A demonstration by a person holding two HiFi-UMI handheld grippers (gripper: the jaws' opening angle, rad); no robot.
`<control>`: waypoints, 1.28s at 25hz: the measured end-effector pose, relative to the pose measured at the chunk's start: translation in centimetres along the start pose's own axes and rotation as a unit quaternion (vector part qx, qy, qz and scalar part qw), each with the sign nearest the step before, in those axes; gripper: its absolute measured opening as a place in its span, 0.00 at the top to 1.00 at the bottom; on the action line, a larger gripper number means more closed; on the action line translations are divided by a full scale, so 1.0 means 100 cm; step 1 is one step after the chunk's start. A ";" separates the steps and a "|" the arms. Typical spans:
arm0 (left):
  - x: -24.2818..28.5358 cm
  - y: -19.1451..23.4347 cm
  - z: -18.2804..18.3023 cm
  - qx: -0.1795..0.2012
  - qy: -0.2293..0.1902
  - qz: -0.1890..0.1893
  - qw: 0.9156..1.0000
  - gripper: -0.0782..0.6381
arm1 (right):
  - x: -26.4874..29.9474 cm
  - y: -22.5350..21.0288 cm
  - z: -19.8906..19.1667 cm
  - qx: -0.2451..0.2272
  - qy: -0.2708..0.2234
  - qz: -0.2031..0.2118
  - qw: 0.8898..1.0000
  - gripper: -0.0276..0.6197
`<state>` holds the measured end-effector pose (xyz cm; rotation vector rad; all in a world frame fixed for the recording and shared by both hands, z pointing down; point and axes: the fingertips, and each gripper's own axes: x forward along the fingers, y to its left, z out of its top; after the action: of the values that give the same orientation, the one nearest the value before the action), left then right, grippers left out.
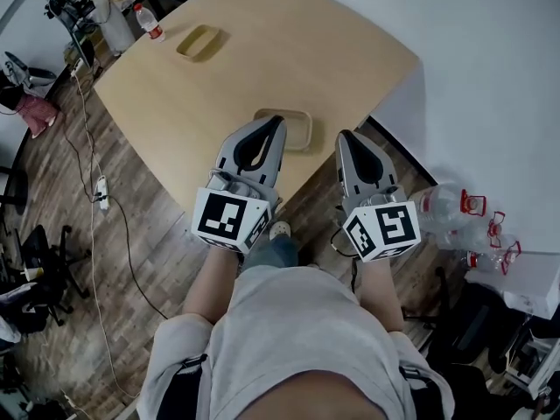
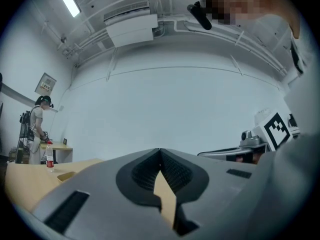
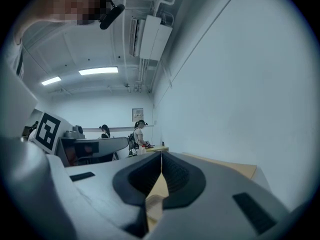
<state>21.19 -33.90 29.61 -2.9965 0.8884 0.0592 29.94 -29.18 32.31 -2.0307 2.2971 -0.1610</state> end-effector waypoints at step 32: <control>0.061 0.098 -0.127 -0.074 0.118 -0.029 0.990 0.87 | 0.105 -0.036 -0.130 0.064 0.158 -0.065 0.983 0.94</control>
<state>21.38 -45.76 42.02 -3.2155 0.8484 -0.2470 30.55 -39.60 45.84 -2.2246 2.2451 -0.6651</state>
